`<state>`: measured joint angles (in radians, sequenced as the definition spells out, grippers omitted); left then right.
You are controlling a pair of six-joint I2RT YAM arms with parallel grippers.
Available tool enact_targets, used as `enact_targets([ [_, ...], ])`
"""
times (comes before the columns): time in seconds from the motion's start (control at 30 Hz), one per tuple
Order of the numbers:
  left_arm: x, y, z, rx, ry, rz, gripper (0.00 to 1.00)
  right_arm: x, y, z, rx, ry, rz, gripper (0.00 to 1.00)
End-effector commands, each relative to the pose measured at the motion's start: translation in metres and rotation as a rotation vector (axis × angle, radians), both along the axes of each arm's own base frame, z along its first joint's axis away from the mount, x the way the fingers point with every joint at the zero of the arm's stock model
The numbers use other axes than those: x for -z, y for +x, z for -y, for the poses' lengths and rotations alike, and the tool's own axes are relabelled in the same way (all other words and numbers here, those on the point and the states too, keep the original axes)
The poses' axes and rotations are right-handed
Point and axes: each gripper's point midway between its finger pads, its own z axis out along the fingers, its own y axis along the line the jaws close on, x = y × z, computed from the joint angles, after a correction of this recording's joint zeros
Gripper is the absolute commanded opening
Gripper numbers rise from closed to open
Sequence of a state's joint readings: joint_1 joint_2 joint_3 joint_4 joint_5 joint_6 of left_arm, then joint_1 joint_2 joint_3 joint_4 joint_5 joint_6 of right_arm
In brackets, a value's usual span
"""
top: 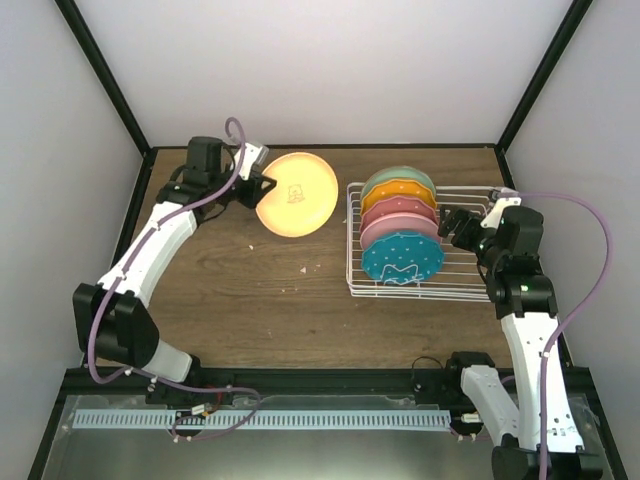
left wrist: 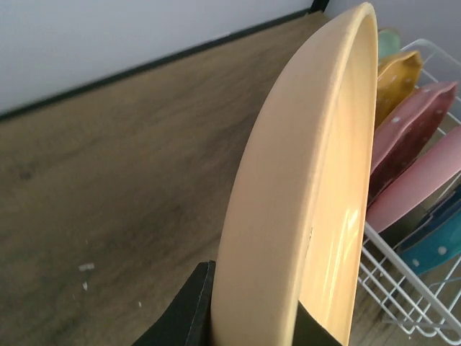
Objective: Unload the plates from the dish rack
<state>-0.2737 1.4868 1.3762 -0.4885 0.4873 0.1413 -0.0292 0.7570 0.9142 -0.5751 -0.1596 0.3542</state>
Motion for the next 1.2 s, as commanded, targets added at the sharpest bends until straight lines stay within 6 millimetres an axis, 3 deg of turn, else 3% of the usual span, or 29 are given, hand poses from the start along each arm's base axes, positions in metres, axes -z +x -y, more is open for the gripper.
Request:
enact_targets([
  [0.0, 0.023, 0.007, -0.003, -0.001, -0.103, -0.089, 0.04, -0.006, 0.003, -0.005, -0.02, 0.013, 0.027, 1.0],
  [0.07, 0.046, 0.015, -0.006, -0.019, -0.131, -0.169, 0.04, -0.007, 0.003, -0.006, -0.022, 0.015, 0.029, 1.0],
  [0.3, 0.096, 0.037, -0.004, -0.024, -0.203, -0.359, 0.04, -0.01, 0.004, -0.005, -0.021, 0.006, 0.02, 1.0],
  [0.57, 0.145, 0.052, -0.018, -0.037, -0.156, -0.446, 0.04, -0.015, -0.006, 0.0, 0.01, -0.003, 0.024, 1.0],
  [0.9, 0.186, 0.047, -0.024, -0.021, -0.215, -0.604, 0.04, -0.019, -0.013, -0.001, 0.01, 0.012, 0.033, 1.0],
  [1.17, 0.205, 0.048, -0.021, -0.033, -0.242, -0.667, 0.06, -0.021, -0.014, -0.004, -0.006, 0.021, 0.034, 1.0],
])
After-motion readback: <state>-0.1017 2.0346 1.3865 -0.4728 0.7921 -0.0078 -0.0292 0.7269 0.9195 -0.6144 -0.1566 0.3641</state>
